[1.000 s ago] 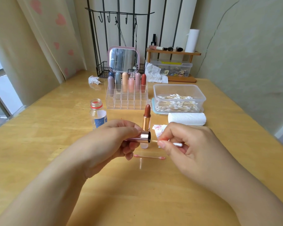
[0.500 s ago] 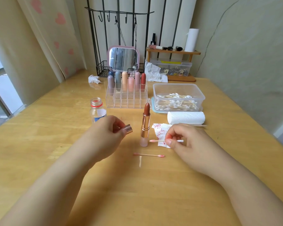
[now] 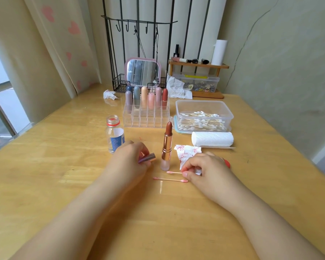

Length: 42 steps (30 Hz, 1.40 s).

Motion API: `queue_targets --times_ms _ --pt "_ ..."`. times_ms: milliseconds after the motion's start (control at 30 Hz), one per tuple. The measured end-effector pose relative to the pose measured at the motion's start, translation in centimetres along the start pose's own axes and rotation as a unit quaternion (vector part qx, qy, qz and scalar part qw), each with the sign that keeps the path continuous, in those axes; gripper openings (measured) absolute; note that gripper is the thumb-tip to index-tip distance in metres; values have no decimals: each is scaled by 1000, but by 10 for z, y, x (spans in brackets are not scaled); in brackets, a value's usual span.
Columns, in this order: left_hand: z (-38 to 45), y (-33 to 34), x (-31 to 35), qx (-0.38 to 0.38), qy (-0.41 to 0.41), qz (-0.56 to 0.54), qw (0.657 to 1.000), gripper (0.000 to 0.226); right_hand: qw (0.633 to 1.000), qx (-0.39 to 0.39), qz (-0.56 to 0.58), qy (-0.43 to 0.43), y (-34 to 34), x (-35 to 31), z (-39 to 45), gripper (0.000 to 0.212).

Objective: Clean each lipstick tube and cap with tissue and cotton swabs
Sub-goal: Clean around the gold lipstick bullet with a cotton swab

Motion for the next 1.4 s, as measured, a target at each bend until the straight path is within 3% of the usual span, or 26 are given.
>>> queue_targets --times_ms 200,333,433,533,700,800,967,1133,1300,1400 --pt "0 4 -2 -7 10 22 1000 26 1000 -11 -22 13 2 1 1 5" --pt "-1 4 -2 -3 15 -6 1000 34 987 71 144 26 -8 -4 5 28" --pt "0 1 2 14 31 -51 998 35 975 39 214 39 -11 -16 14 40" --pt "-1 -2 8 20 48 -93 994 33 970 20 239 47 -7 -26 25 35" --pt "-4 -4 12 17 72 -110 991 33 958 43 281 39 0 -27 36 8" --pt "-9 -10 21 18 68 -183 981 29 940 73 331 35 -13 -28 30 12" --pt "-20 -13 41 -10 70 -294 953 45 912 79 403 3 -37 -37 16 32" --pt "-23 -13 46 -20 88 -332 939 28 901 45 431 -17 -40 -40 11 32" --pt "-29 -13 53 -224 113 -485 838 18 862 -44 504 -36 -46 -41 7 28" --pt "-33 -14 55 -261 97 -523 805 26 855 -58 514 -38 -48 -41 7 27"
Point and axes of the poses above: each hand's wrist, its own z-axis towards the middle knuckle, its own y-axis out of the palm, x = y × z, the point moved 3 cm from there along z, towards the middle knuckle
